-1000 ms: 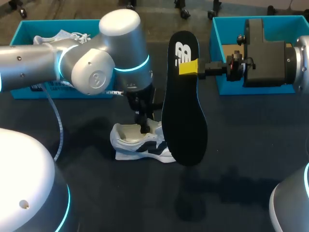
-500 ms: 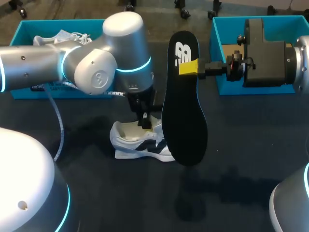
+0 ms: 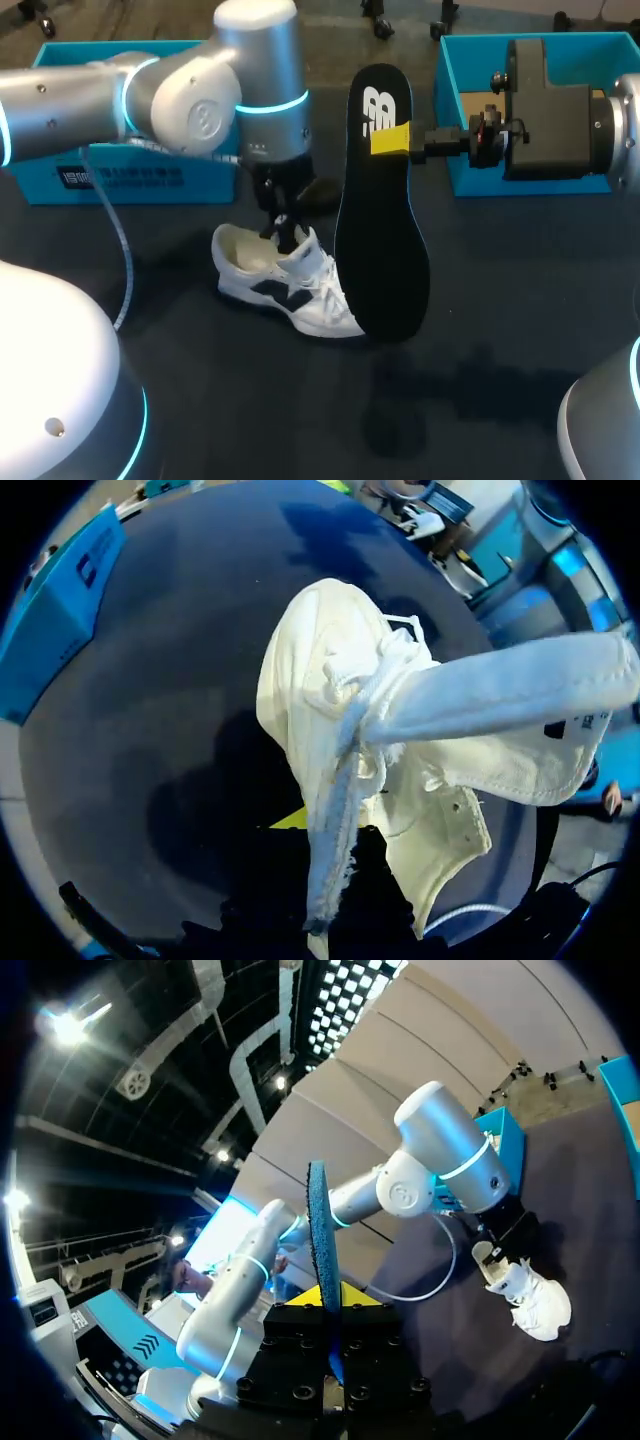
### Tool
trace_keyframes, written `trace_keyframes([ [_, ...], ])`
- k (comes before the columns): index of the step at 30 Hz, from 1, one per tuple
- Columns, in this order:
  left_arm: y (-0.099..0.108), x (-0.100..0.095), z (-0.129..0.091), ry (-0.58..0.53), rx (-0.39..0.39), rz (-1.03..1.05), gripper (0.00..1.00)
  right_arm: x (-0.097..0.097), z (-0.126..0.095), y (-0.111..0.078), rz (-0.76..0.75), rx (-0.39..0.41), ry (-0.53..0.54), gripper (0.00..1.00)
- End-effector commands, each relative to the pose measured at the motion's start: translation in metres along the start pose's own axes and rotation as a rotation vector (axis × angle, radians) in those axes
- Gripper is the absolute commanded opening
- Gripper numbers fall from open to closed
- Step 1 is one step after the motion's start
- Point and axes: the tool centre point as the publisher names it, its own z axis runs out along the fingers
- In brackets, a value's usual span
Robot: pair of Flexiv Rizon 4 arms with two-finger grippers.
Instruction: Take the shoe out of the shoebox, open the shoe tongue, remove and reinsert the insole, then place the shoe into the shoebox
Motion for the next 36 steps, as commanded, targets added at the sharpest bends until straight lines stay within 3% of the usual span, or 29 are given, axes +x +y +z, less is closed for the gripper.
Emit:
trace_keyframes([
  [1, -0.006, -0.009, -0.012, 0.142, -0.057, 0.150, 0.00, 0.001, 0.003, -0.001, 0.001, -0.003, -0.001, 0.00],
  [3, -0.006, -0.009, -0.014, 0.150, -0.065, 0.169, 0.00, 0.001, 0.003, -0.001, 0.001, -0.003, -0.001, 0.00],
  [6, -0.011, -0.004, -0.022, 0.192, -0.106, 0.372, 0.00, 0.001, 0.003, -0.001, 0.001, -0.003, -0.001, 0.00],
  [17, -0.015, -0.008, -0.037, 0.164, -0.324, 0.789, 0.00, 0.001, 0.003, -0.001, 0.001, -0.003, -0.001, 0.00],
  [25, -0.019, -0.012, -0.040, 0.164, -0.386, 1.003, 0.00, 0.001, 0.003, -0.001, 0.001, -0.003, -0.001, 0.00],
  [36, -0.021, -0.016, -0.040, 0.148, -0.411, 1.004, 0.00, 0.001, 0.003, -0.001, 0.001, -0.003, -0.001, 0.00],
])
